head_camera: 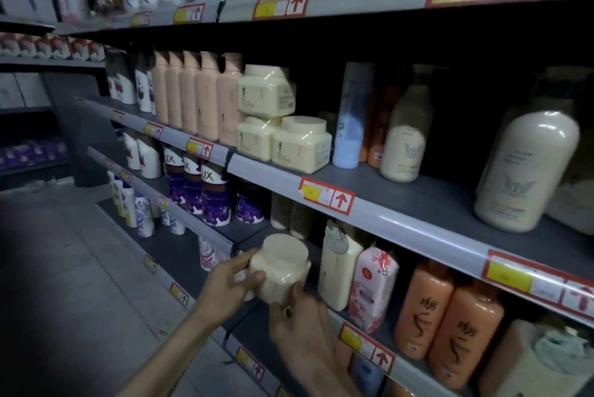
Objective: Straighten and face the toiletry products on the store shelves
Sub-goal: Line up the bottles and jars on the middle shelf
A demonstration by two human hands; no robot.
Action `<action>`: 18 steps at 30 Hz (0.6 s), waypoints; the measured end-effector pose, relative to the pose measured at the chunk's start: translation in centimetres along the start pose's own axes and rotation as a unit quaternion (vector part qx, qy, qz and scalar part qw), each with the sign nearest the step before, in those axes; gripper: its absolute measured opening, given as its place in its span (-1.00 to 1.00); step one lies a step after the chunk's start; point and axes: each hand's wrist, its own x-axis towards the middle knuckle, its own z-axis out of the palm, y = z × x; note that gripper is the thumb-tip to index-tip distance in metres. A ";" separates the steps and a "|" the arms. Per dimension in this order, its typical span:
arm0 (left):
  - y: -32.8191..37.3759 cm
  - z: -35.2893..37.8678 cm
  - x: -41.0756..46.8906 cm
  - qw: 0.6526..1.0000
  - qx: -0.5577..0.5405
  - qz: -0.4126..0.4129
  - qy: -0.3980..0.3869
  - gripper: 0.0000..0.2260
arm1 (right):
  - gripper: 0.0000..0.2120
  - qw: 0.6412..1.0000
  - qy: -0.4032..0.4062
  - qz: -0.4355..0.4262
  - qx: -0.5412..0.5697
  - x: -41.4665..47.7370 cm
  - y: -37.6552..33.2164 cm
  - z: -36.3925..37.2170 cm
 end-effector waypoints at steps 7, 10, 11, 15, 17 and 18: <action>9.4 -3.8 -2.1 0.993 -0.008 0.103 0.061 -0.59 | -0.49 0.981 0.112 -0.157 0.008 -3.4 -4.9 -4.4; 13.5 -4.5 -1.1 0.986 -0.026 0.147 0.074 -0.60 | -0.54 0.958 0.181 -0.222 -0.025 -2.8 -7.4 -6.8; 14.7 -4.8 -0.4 0.983 -0.027 0.164 0.078 -0.59 | -0.53 0.950 0.200 -0.237 -0.041 -2.2 -8.1 -7.7; 18.6 -5.6 3.4 0.970 -0.018 0.223 0.098 -0.60 | -0.61 0.930 0.244 -0.268 -0.054 0.8 -11.3 -11.2; 20.6 -5.7 5.9 0.968 -0.045 0.227 0.096 -0.61 | -0.66 0.922 0.262 -0.277 -0.061 2.5 -13.0 -12.9; 21.5 -5.7 7.3 0.968 -0.056 0.226 0.094 -0.62 | -0.65 0.919 0.272 -0.278 -0.067 3.5 -13.8 -13.7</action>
